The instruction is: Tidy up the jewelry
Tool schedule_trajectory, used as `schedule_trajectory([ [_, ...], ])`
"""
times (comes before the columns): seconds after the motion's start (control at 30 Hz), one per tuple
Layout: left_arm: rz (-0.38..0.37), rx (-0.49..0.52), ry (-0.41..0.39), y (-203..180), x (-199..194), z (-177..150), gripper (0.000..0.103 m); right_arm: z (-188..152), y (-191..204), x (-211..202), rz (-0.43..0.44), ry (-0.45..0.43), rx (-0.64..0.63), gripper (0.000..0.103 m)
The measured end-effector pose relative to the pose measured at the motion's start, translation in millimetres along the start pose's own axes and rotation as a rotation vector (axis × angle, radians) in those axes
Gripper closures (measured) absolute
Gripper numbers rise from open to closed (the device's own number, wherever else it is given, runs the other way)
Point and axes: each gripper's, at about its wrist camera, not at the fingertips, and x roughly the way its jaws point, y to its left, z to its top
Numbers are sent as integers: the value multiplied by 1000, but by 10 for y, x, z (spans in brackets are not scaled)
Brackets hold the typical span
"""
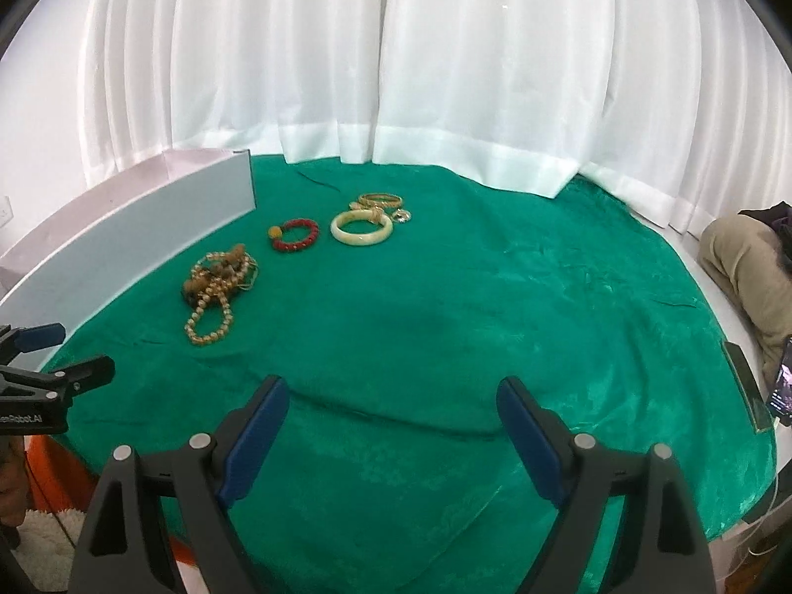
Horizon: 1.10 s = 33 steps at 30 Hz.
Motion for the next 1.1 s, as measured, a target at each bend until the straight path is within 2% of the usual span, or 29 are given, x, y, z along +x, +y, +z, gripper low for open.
schedule_trajectory([
  [0.33,1,-6,-16,19,-78,47,1,6,-8,-57,27,-3,2,15],
  [0.7,14,-32,-7,101,-69,68,1,219,-144,-236,37,0,-26,15],
  [1.1,26,-29,10,103,-49,48,1,134,-18,-188,90,38,-32,15],
])
